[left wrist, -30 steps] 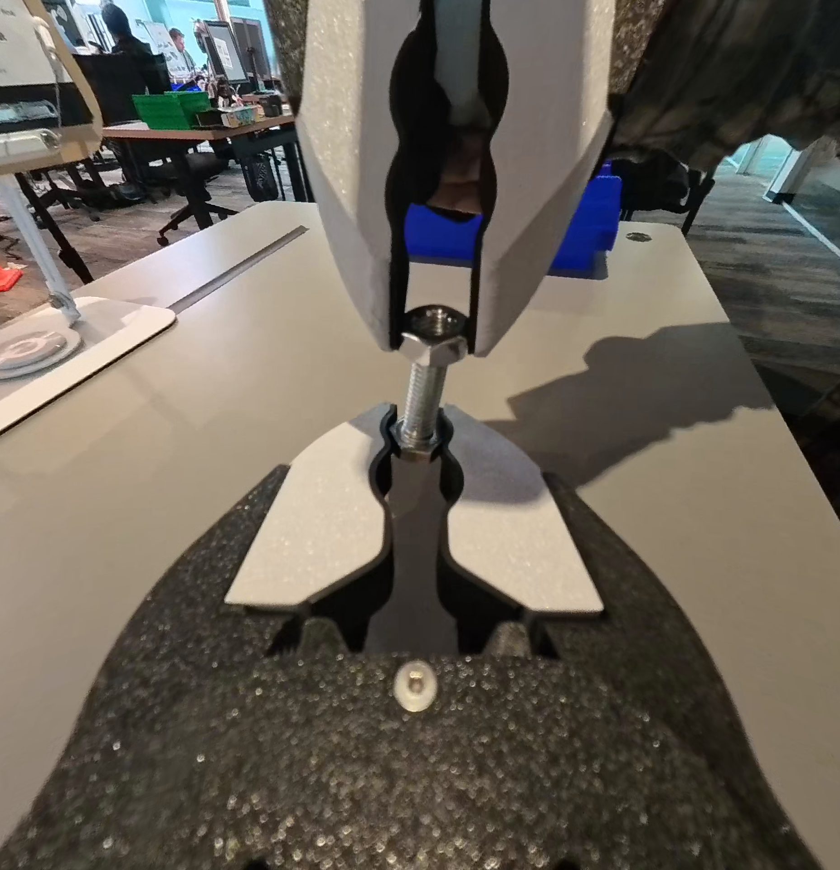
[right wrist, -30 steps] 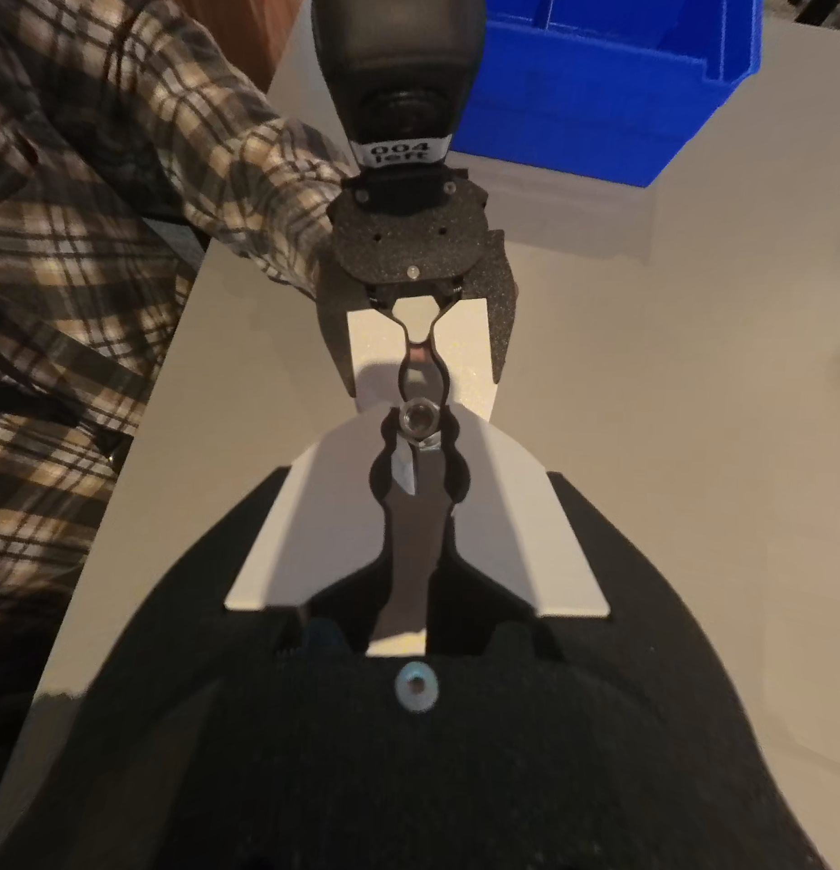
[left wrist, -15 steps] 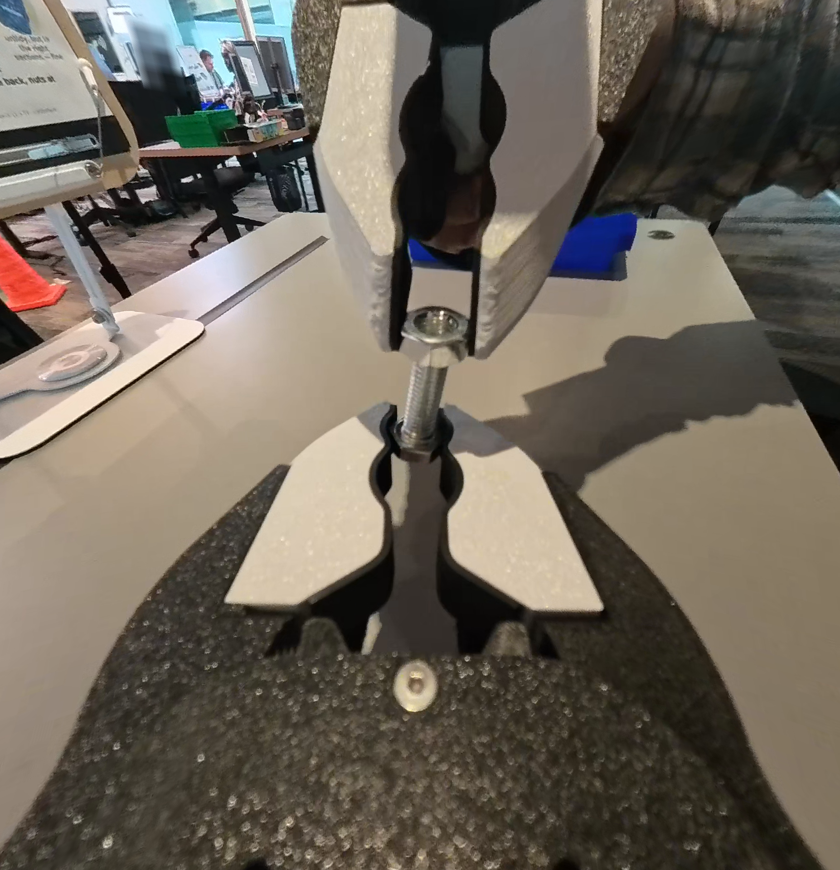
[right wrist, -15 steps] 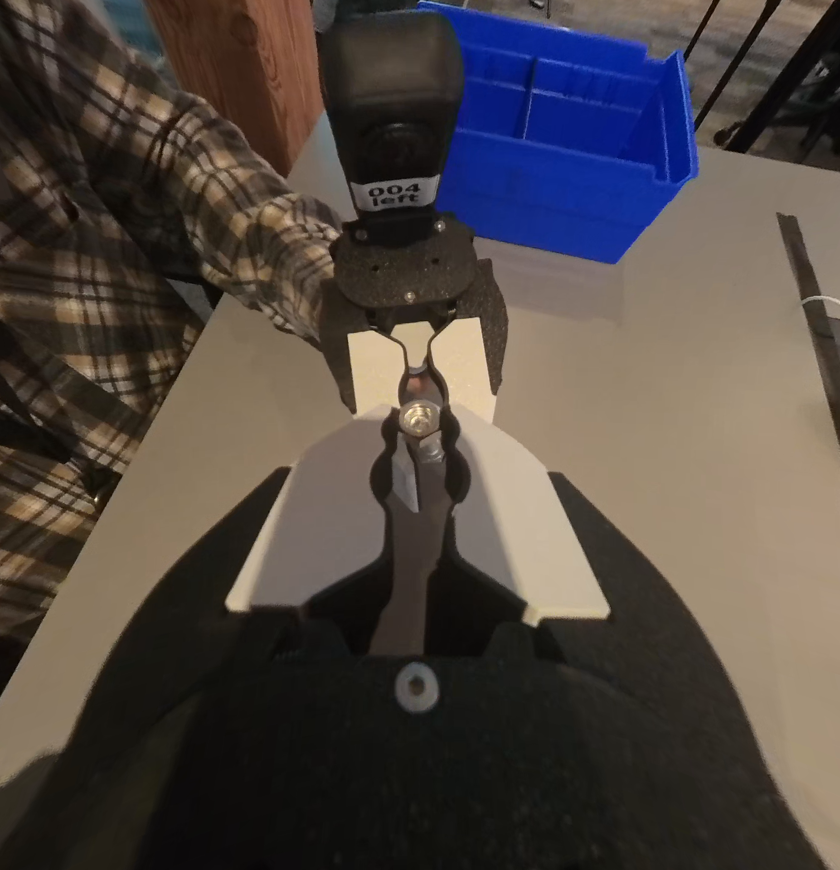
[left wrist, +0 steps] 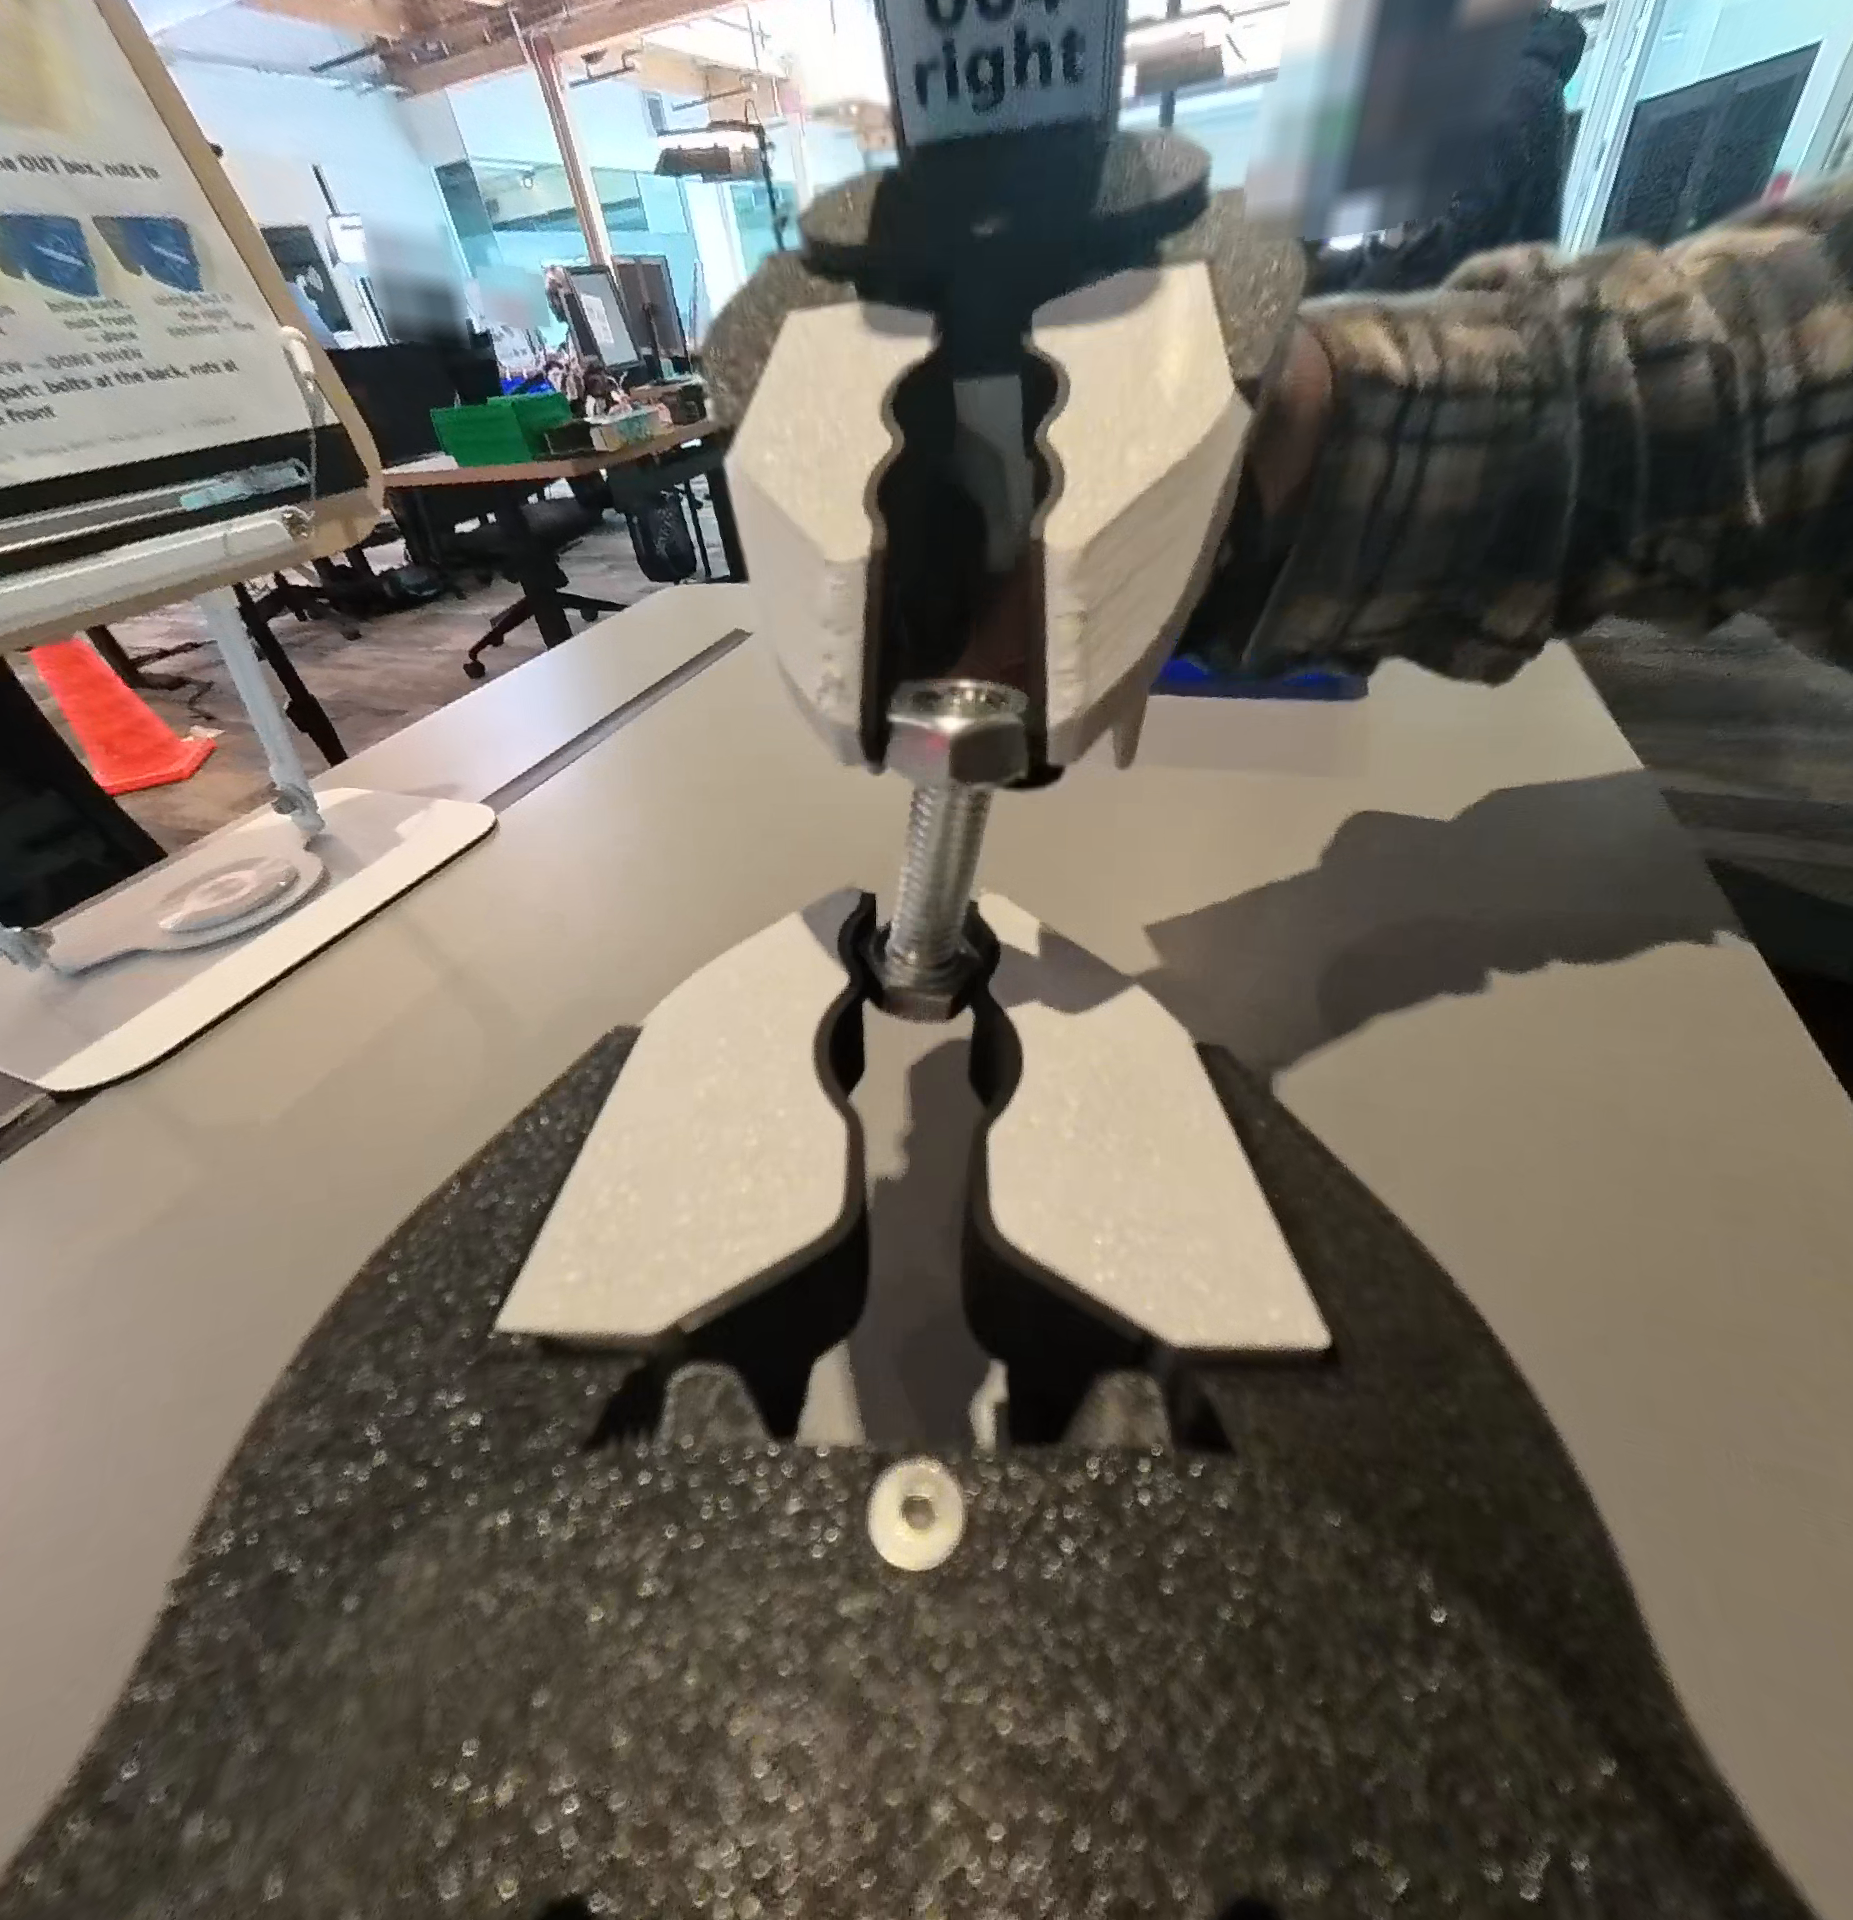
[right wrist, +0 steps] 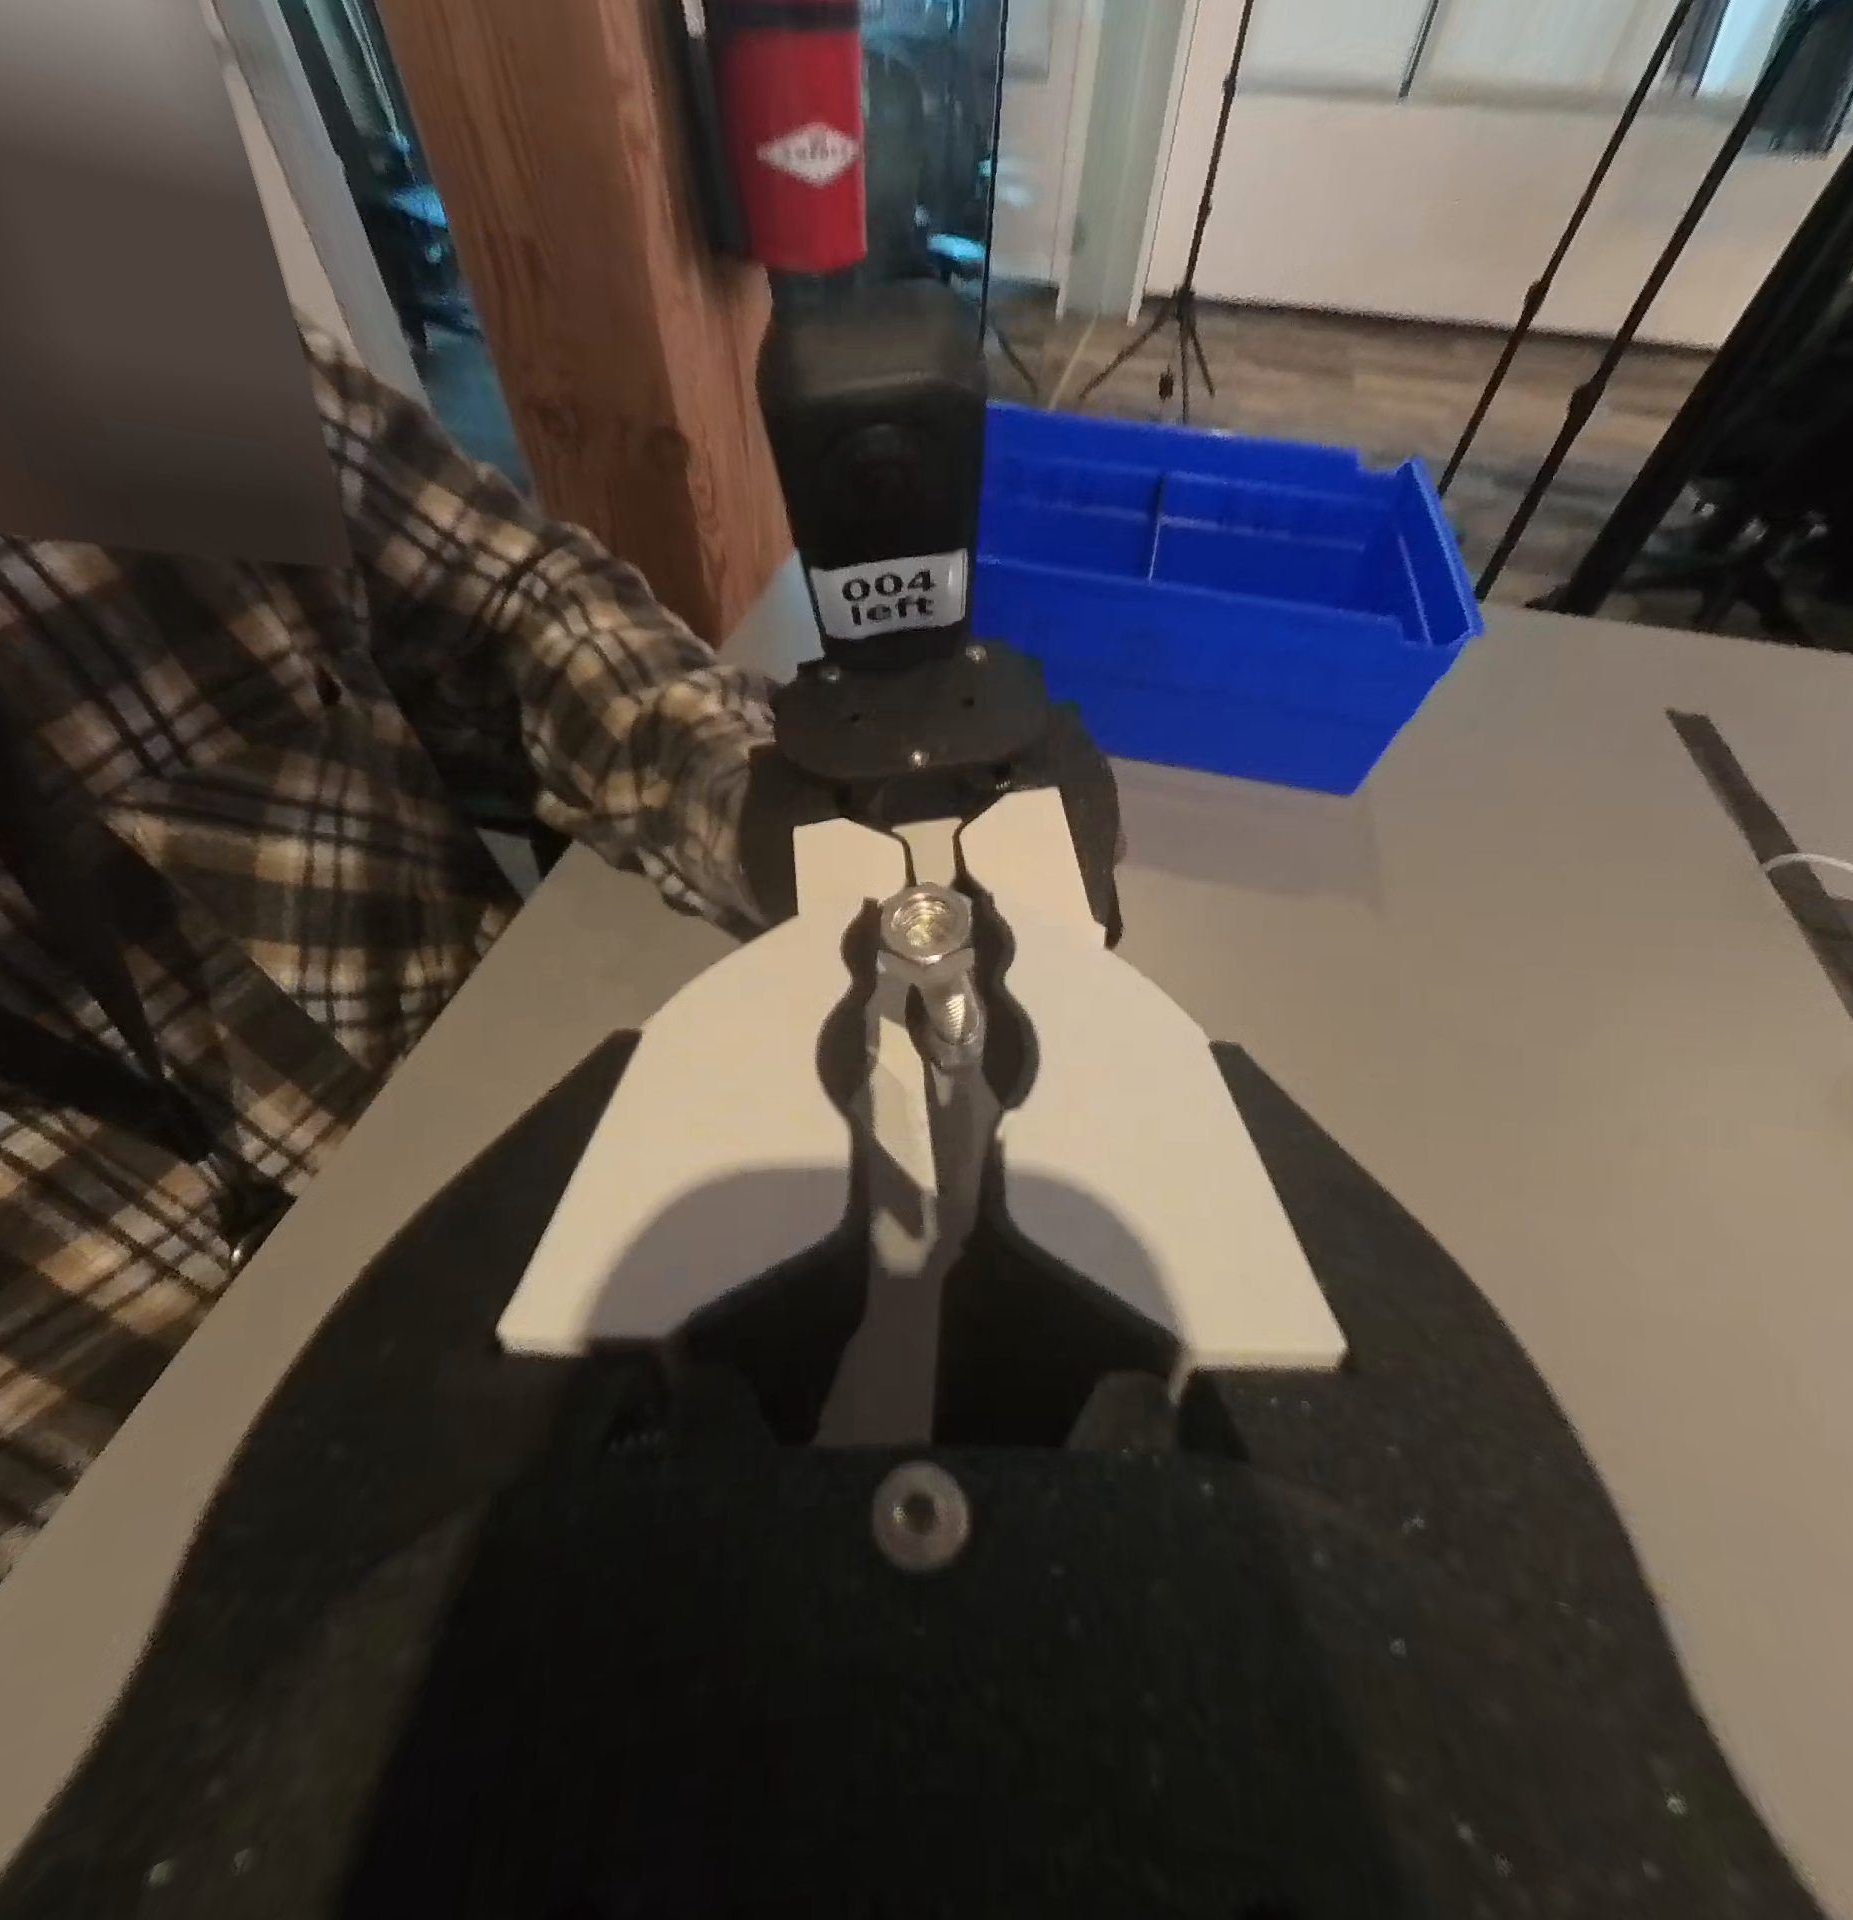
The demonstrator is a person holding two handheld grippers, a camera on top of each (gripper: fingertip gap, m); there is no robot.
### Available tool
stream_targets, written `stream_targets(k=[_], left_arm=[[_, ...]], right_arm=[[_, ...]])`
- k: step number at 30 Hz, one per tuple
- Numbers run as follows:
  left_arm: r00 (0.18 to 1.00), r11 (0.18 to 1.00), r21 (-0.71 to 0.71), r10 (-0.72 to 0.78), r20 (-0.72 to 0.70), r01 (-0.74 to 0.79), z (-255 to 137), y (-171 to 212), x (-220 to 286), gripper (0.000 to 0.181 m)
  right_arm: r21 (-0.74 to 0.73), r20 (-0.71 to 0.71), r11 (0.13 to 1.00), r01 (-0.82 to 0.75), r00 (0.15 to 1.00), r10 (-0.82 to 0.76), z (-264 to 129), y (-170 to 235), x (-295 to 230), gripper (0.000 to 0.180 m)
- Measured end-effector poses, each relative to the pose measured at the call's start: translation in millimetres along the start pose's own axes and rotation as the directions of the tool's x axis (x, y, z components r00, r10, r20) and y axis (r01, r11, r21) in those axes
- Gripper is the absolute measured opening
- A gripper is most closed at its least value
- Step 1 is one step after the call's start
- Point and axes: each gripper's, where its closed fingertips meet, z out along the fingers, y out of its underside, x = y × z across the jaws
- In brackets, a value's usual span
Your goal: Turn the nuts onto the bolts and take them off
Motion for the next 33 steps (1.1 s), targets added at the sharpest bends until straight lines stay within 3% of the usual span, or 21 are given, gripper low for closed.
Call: stream_targets(k=[6, 15, 20, 22, 27, 33], left_arm=[[1.0, 1.0, -0.003, -0.015, -0.019, 0.015, 1.4, 1.6, 2.5, 0.015], [0.999, 0.989, -0.147, 0.017, 0.042, -0.011, 4.2, 18.3, -7.6, 0.015], [0.997, 0.97, -0.242, 0.015, 0.081, 0.005, 4.4, 34.4, -16.8, 0.015], [0.996, 0.966, -0.257, -0.014, 0.091, 0.037, 3.0, 40.0, -22.7, 0.015], [0.994, 0.968, -0.237, -0.059, 0.094, 0.08, -0.7, 40.6, -30.7, 0.015], [0.997, 0.973, -0.228, -0.029, 0.067, 0.044, 3.2, 39.0, -23.5, 0.015]], right_arm=[[0.083, -0.002, 0.996, 0.02, 1.0, -0.02, 7.1, 1.5, -1.8, 0.017], [-0.073, -0.115, 0.991, 0.113, 0.986, -0.121, 2.2, 15.2, 7.6, 0.016], [-0.11, -0.227, 0.994, 0.003, 0.973, -0.028, -14.6, 18.1, 9.7, 0.017], [-0.174, -0.28, 0.98, -0.1, 0.959, 0.048, -27.5, 38.3, 9.9, 0.017], [-0.388, -0.357, 0.855, -0.345, 0.911, 0.206, -50.7, 135.2, 2.5, 0.017], [-0.51, -0.35, 0.779, -0.366, 0.915, 0.201, -59.0, 184.2, -2.8, 0.017]])
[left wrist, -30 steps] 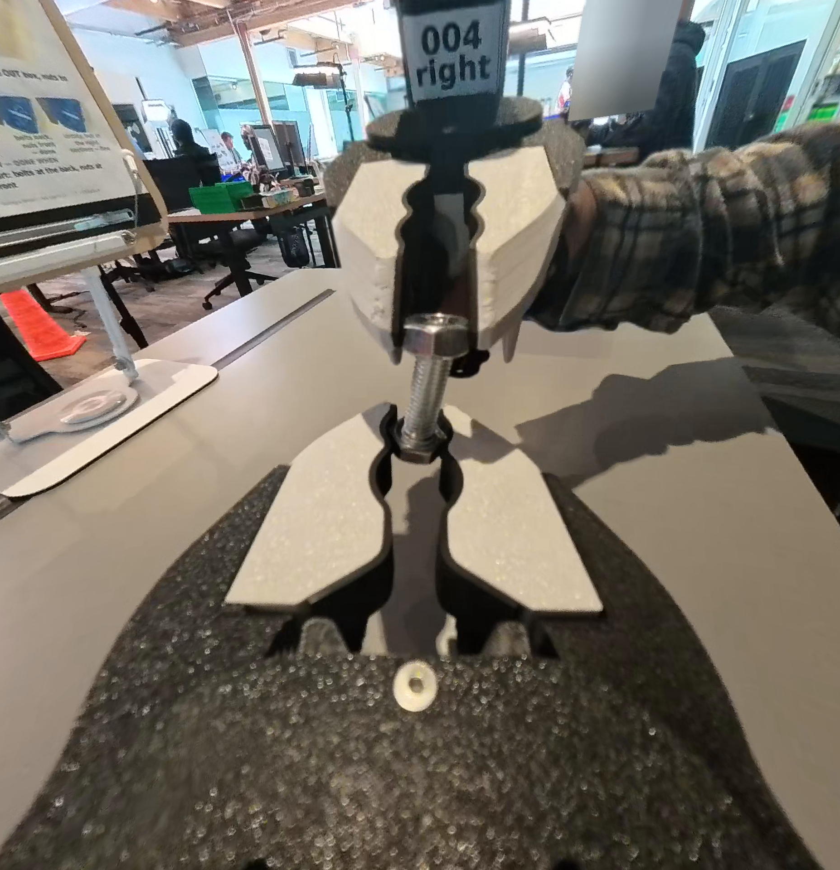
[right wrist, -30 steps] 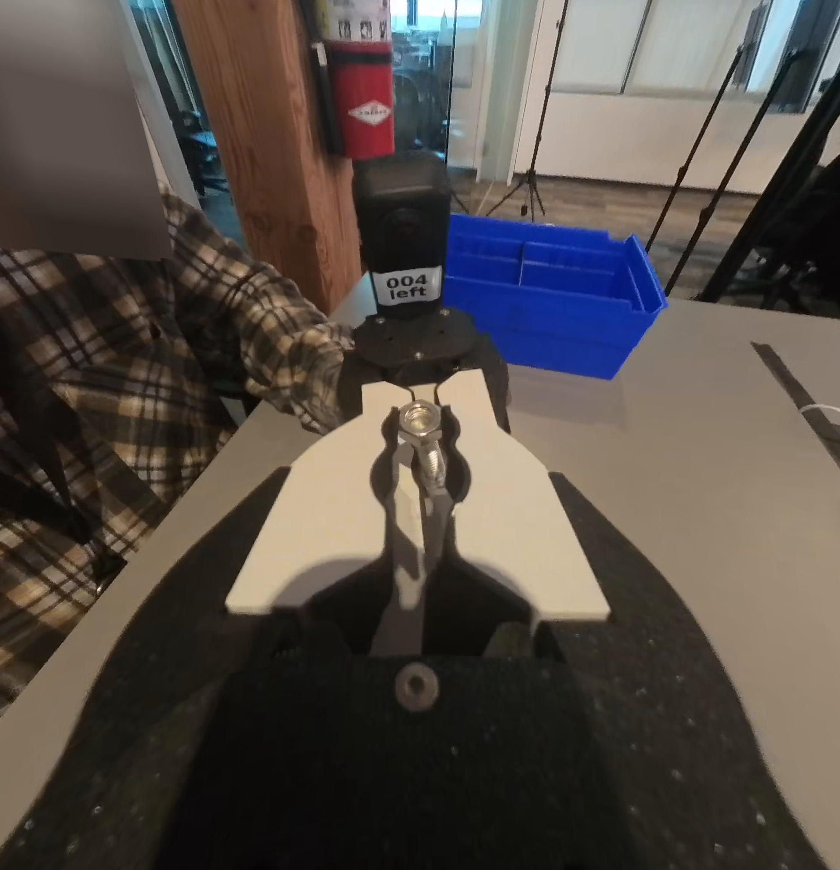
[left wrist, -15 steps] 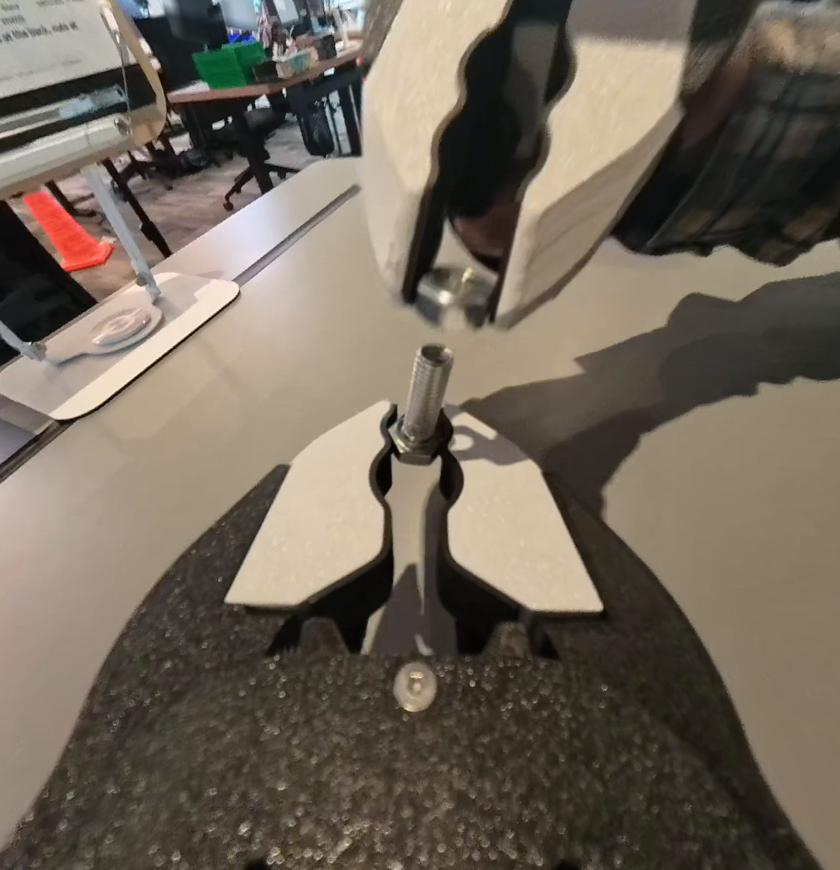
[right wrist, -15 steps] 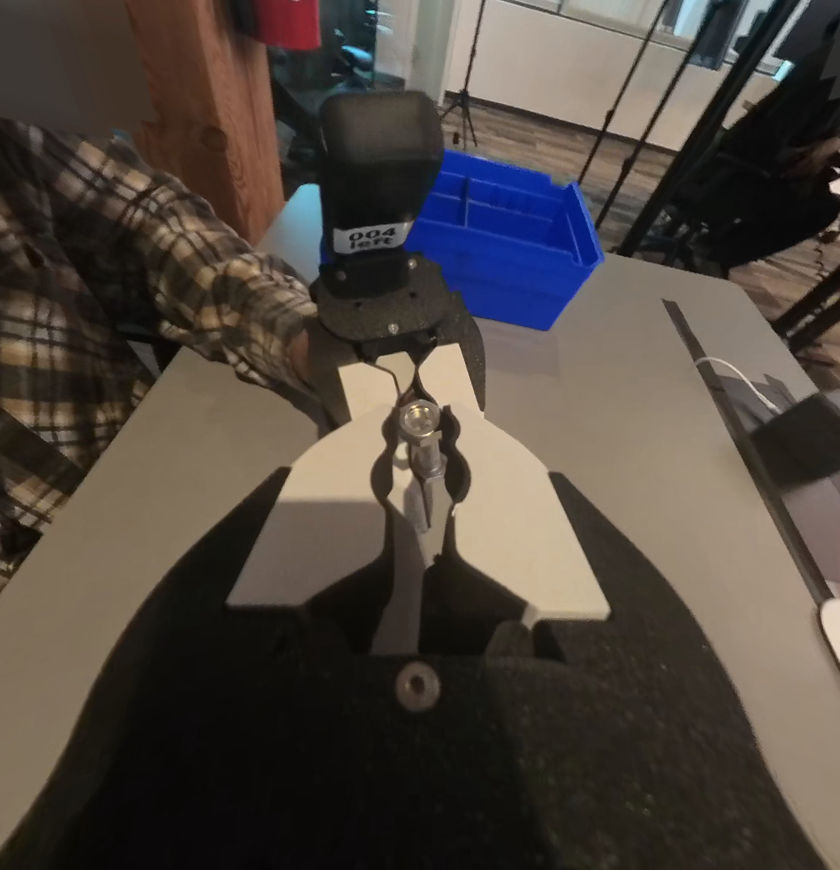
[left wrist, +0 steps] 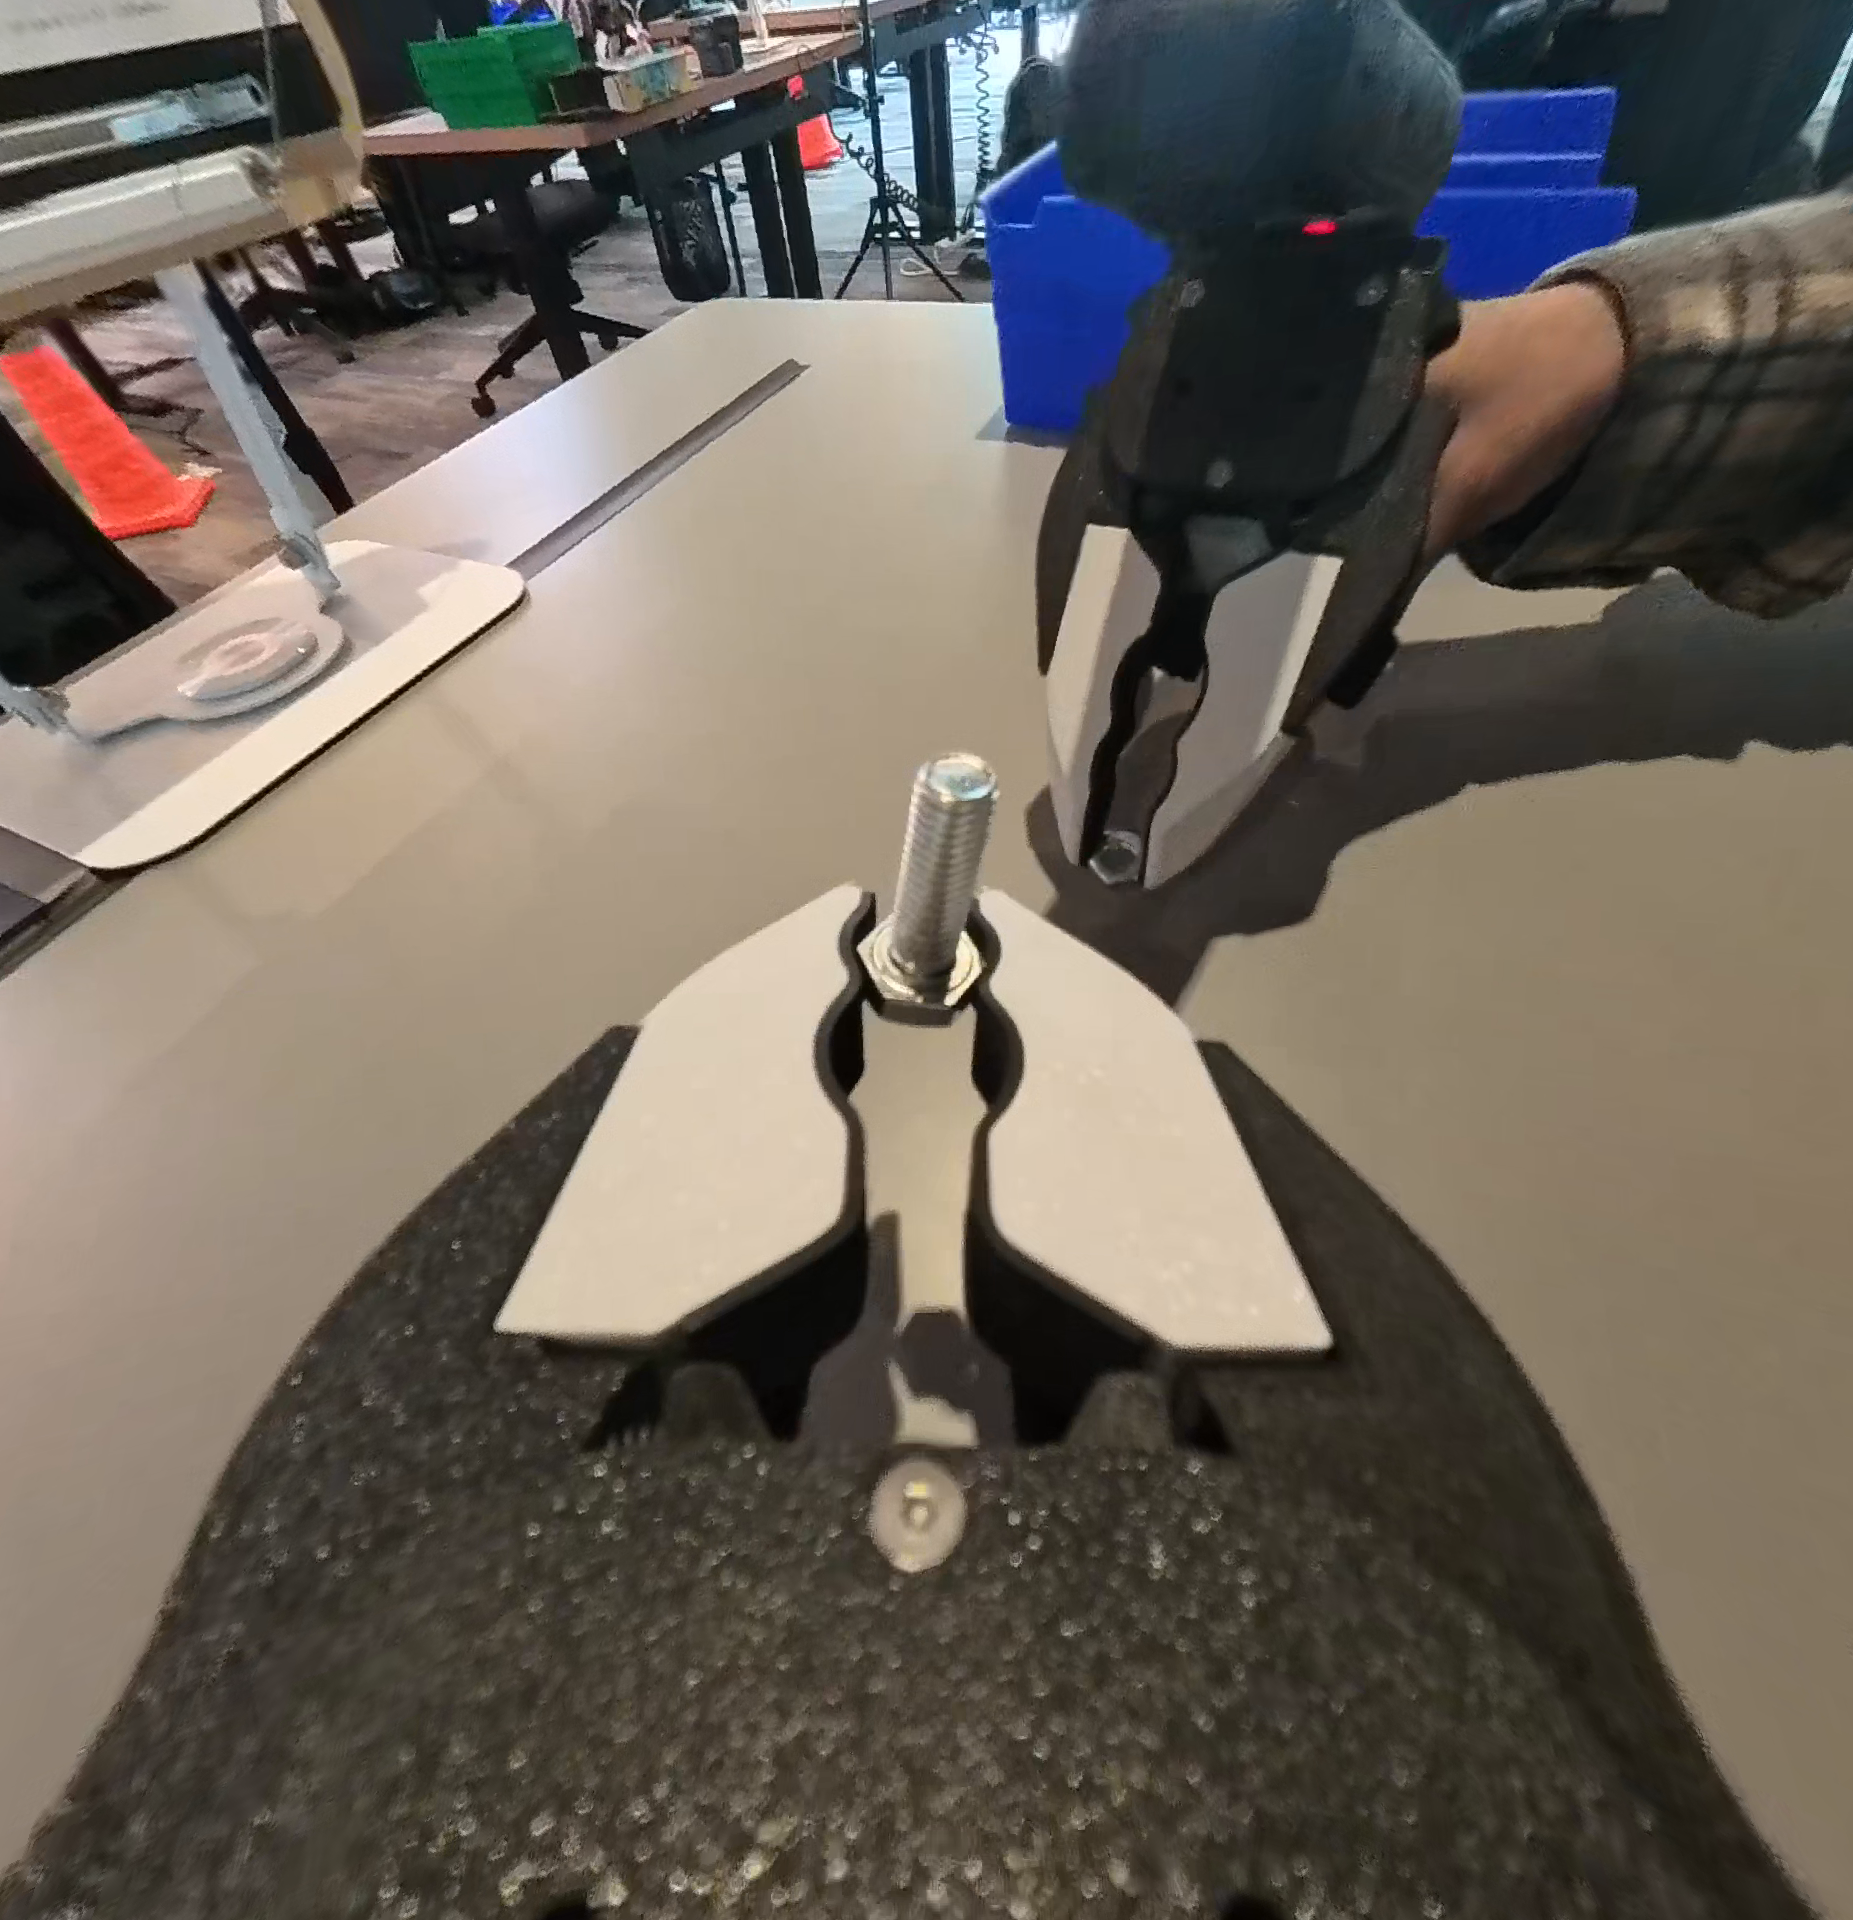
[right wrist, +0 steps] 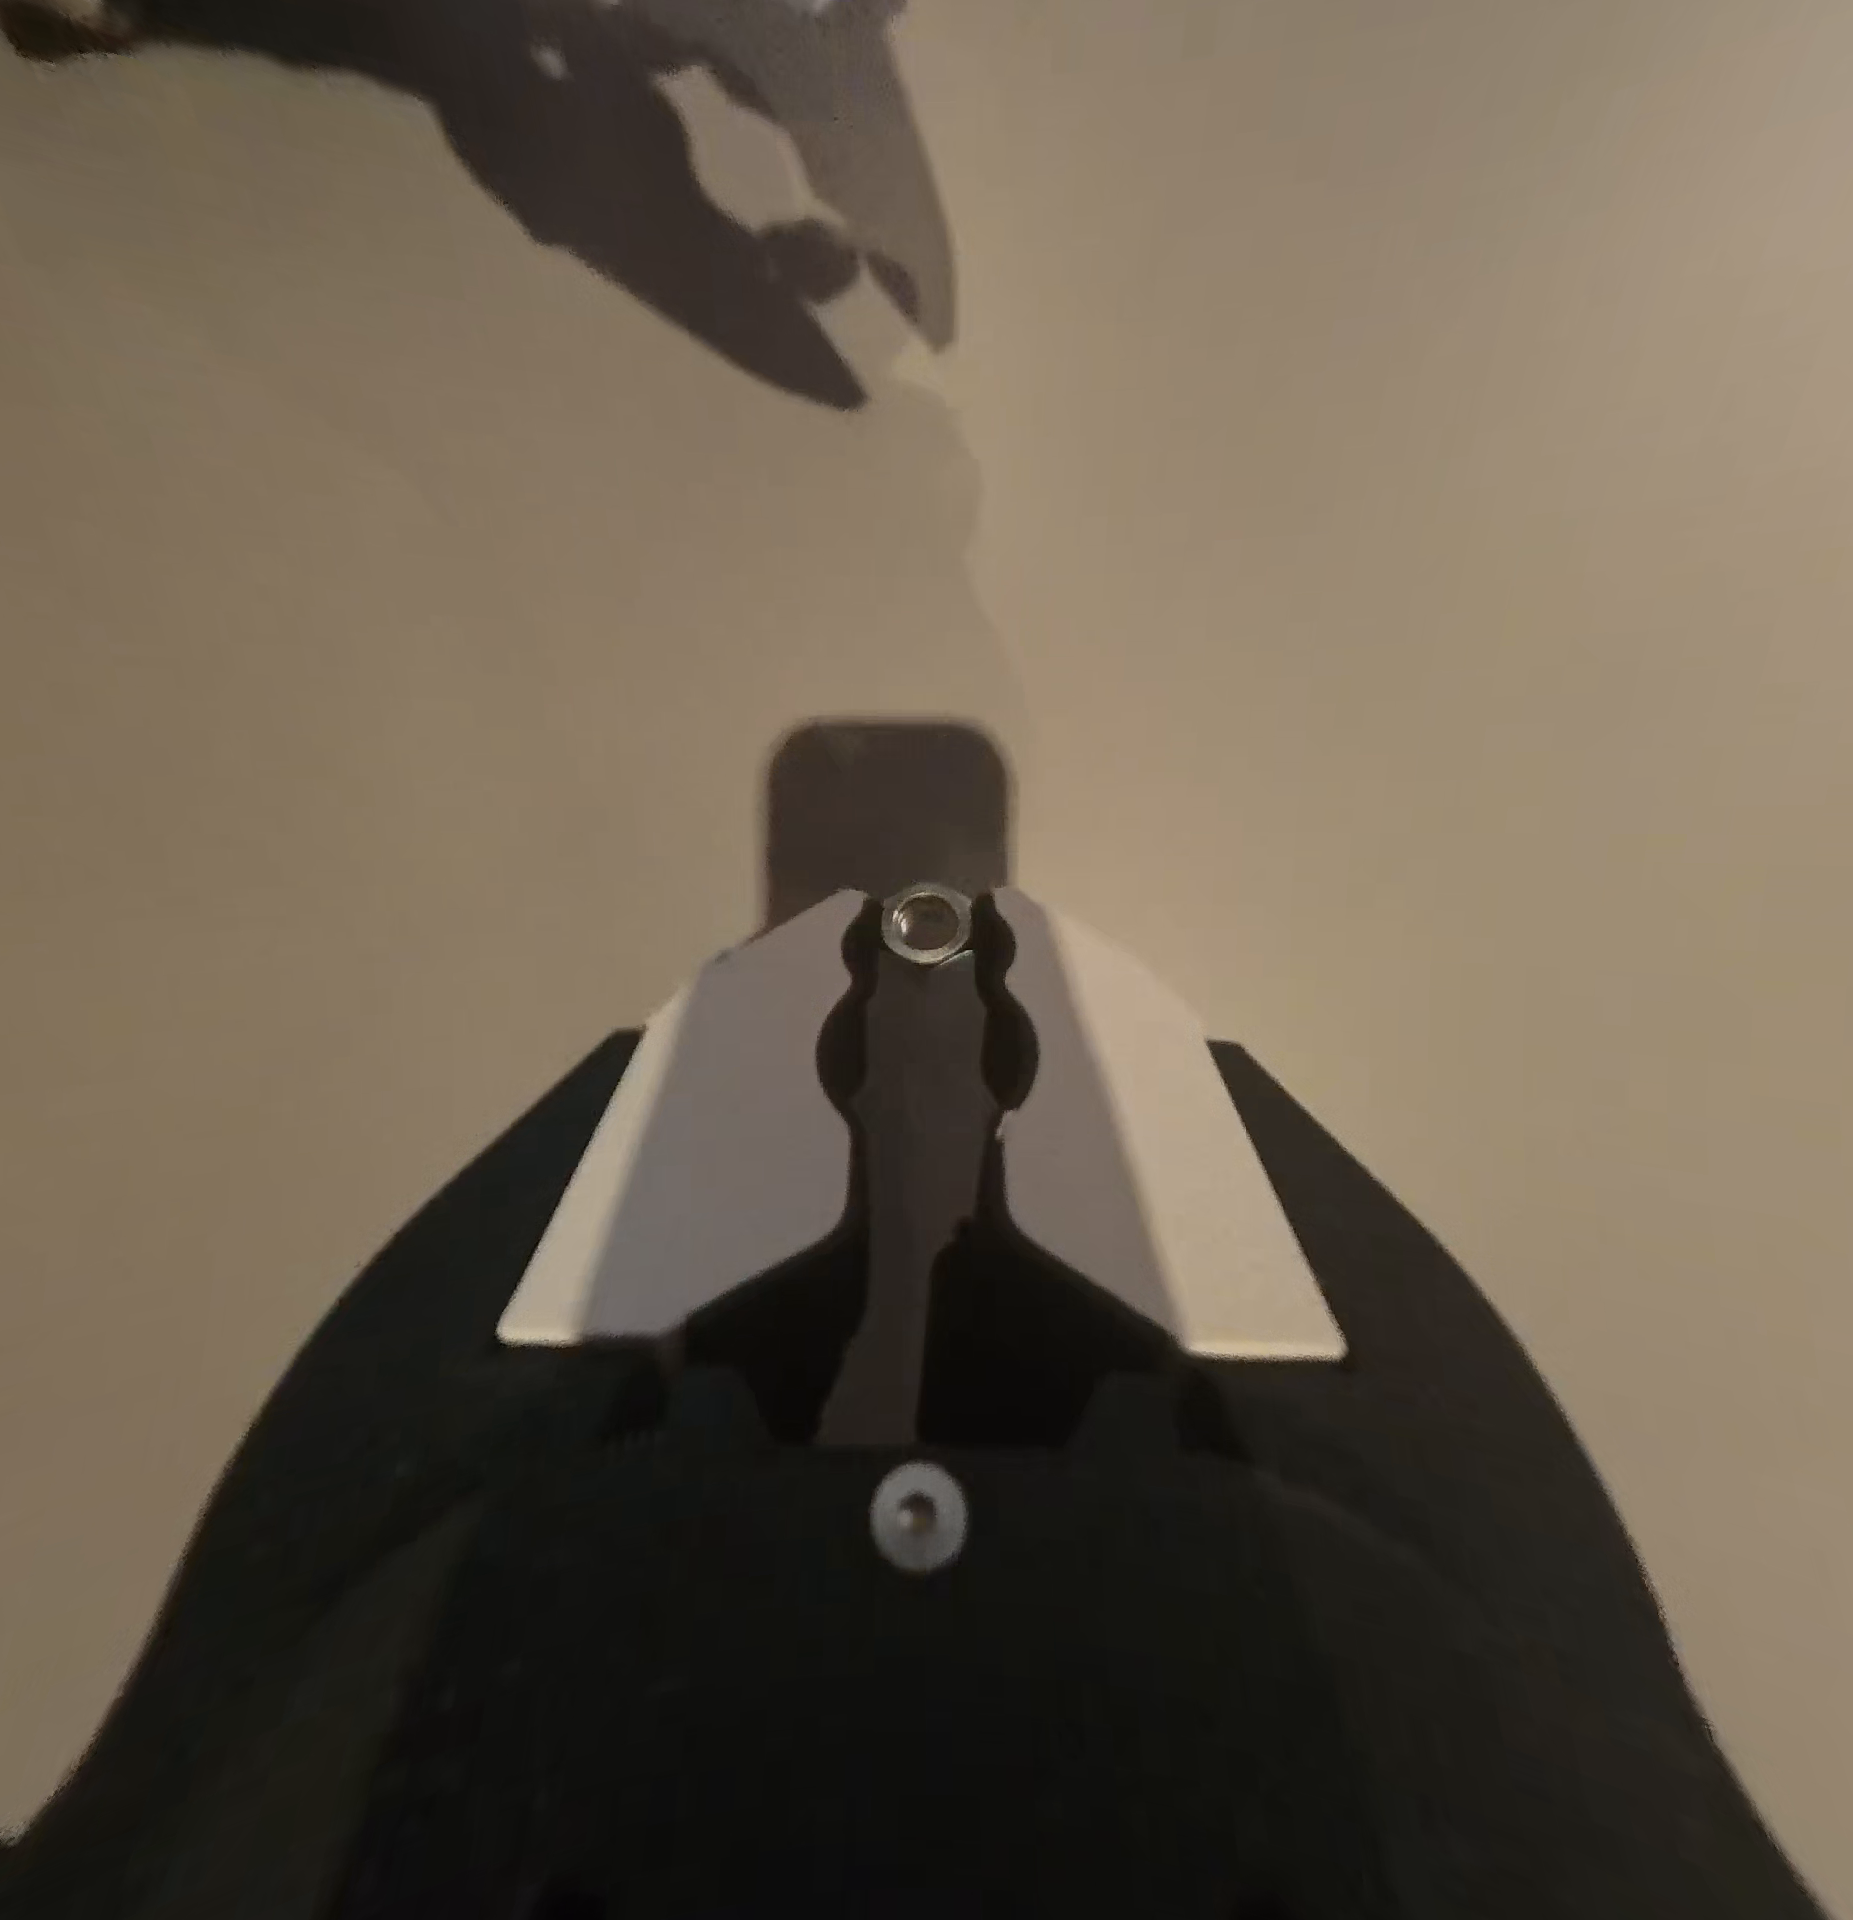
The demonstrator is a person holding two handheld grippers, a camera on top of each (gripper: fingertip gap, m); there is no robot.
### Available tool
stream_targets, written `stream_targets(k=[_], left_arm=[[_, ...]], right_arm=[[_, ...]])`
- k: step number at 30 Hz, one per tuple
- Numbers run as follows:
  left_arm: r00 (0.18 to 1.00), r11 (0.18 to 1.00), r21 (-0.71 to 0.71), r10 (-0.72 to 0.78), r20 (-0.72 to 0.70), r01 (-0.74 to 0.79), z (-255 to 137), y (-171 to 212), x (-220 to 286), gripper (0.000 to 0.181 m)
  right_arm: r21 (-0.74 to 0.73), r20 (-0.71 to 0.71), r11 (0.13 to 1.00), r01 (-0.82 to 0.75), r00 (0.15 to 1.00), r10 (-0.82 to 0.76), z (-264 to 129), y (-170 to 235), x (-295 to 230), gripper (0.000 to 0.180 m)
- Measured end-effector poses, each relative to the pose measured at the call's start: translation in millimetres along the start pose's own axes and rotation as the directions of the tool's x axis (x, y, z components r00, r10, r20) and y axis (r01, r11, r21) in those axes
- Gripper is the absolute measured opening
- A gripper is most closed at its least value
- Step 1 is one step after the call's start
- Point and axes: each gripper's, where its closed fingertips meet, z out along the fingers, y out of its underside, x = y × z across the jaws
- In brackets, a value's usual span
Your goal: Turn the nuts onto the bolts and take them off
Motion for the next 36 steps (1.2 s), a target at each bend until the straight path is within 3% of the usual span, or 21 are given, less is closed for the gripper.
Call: stream_targets(k=[12, 15, 18, 22, 25, 29, 32, 36], left_arm=[[0.999, 0.999, 0.008, -0.044, -0.032, 0.044, 1.4, 3.2, -0.4, 0.015], [0.998, 0.999, 0.006, -0.043, -0.034, 0.043, 1.9, 3.4, 0.3, 0.015], [0.998, 0.999, -0.001, -0.041, -0.041, 0.041, 3.3, 4.4, 2.4, 0.015], [0.997, 0.999, -0.019, -0.046, -0.056, 0.045, 6.7, 7.9, 6.2, 0.015], [0.996, 0.998, -0.02, -0.054, -0.075, 0.053, 8.2, 7.9, 10.5, 0.015], [0.995, 0.999, -0.018, -0.053, -0.085, 0.051, 8.6, 7.1, 13.8, 0.015], [0.994, 0.998, -0.008, -0.056, -0.094, 0.055, 7.6, 4.6, 15.4, 0.015], [0.992, 0.997, 0.036, -0.065, -0.109, 0.069, 4.3, -2.0, 15.7, 0.016]], right_arm=[[0.016, 0.03, 1.0, 0.003, 1.0, -0.003, 4.5, 8.1, 4.7, 0.017], [0.055, 0.012, 0.998, 0.008, 1.0, -0.009, 0.6, 3.7, 6.4, 0.034], [0.17, -0.062, 0.985, 0.013, 0.998, -0.002, -20.3, -24.8, 11.7, 0.029], [0.371, -0.123, 0.926, 0.076, 0.992, -0.032, -49.8, -93.8, -4.0, 0.016], [0.415, -0.172, 0.894, 0.167, 0.98, -0.104, -46.1, -128.1, -19.0, 0.022], [0.398, -0.189, 0.892, 0.216, 0.97, -0.151, -26.9, -143.5, -25.1, 0.024], [0.42, -0.142, 0.887, 0.192, 0.979, -0.145, -21.2, -147.1, -27.9, 0.01], [0.488, -0.084, 0.864, 0.124, 0.992, -0.095, -27.0, -151.5, -27.9, 0.009]])
